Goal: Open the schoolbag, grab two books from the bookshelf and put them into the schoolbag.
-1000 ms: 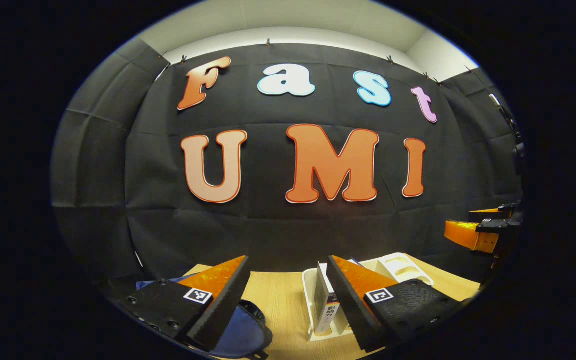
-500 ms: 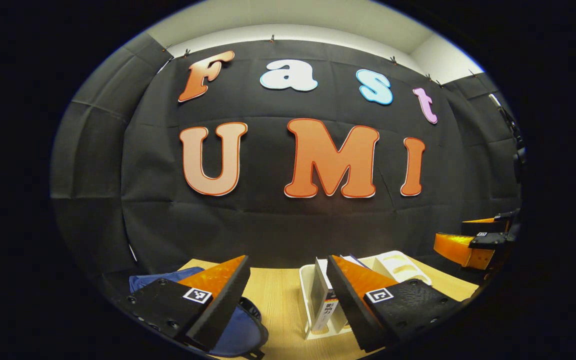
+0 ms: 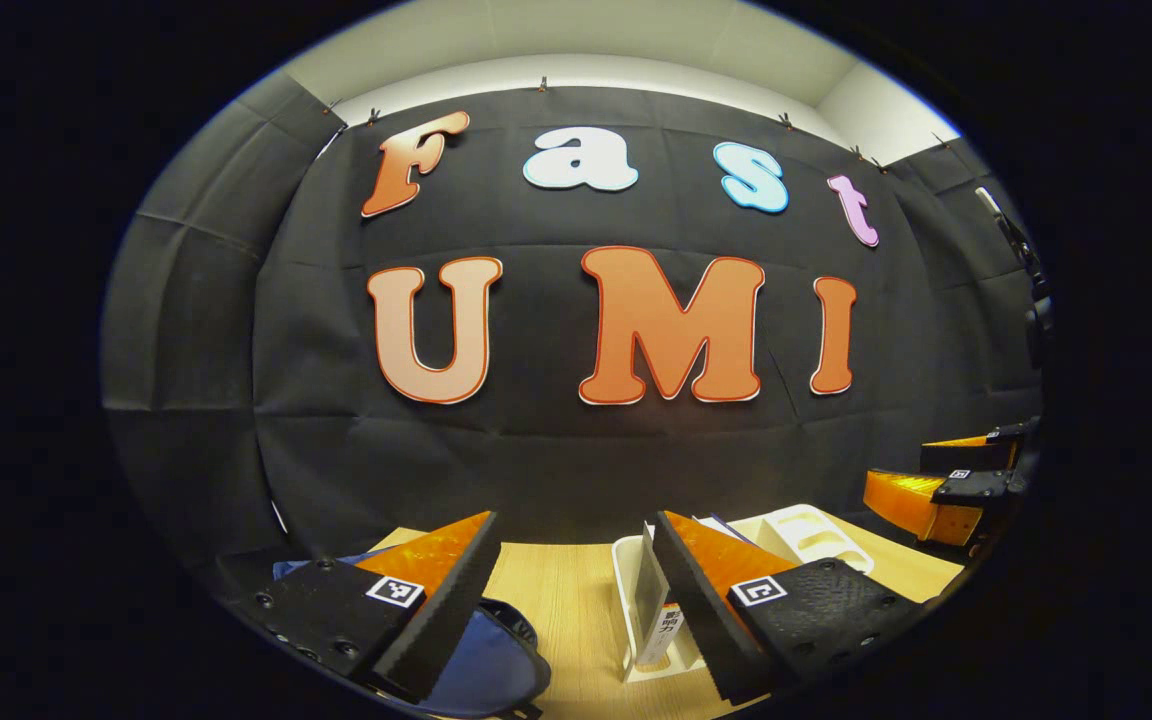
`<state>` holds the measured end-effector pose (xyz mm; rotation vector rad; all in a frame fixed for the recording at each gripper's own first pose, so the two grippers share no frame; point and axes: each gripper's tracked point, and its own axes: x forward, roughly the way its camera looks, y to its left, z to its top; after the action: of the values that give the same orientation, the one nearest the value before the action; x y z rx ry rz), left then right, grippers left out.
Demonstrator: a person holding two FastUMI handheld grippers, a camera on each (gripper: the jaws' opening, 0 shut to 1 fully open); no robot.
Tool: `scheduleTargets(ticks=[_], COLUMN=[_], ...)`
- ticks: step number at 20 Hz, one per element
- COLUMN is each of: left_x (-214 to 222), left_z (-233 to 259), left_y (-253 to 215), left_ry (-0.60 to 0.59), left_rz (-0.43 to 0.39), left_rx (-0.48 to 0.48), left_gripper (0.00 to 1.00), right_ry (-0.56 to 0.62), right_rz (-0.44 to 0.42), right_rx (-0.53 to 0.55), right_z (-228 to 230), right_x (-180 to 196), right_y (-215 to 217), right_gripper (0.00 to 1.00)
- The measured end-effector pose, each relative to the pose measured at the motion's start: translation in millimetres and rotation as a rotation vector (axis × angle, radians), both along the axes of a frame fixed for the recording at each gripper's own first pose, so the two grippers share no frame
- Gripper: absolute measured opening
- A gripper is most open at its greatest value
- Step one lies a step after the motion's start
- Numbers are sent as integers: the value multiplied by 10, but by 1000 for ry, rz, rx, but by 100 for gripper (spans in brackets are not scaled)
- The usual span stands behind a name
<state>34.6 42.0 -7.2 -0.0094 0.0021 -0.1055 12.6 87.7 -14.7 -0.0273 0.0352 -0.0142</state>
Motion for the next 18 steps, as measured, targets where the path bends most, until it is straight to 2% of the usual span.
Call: scheduleTargets(ticks=[18], left_x=[16], left_z=[-233], left_y=[385], left_ry=[41], left_rz=[55], left_rx=[24], left_gripper=[95], right_ry=[26], right_rz=[41], right_rx=[-24], right_z=[-148], right_x=[79], right_y=[200], right_gripper=[97])
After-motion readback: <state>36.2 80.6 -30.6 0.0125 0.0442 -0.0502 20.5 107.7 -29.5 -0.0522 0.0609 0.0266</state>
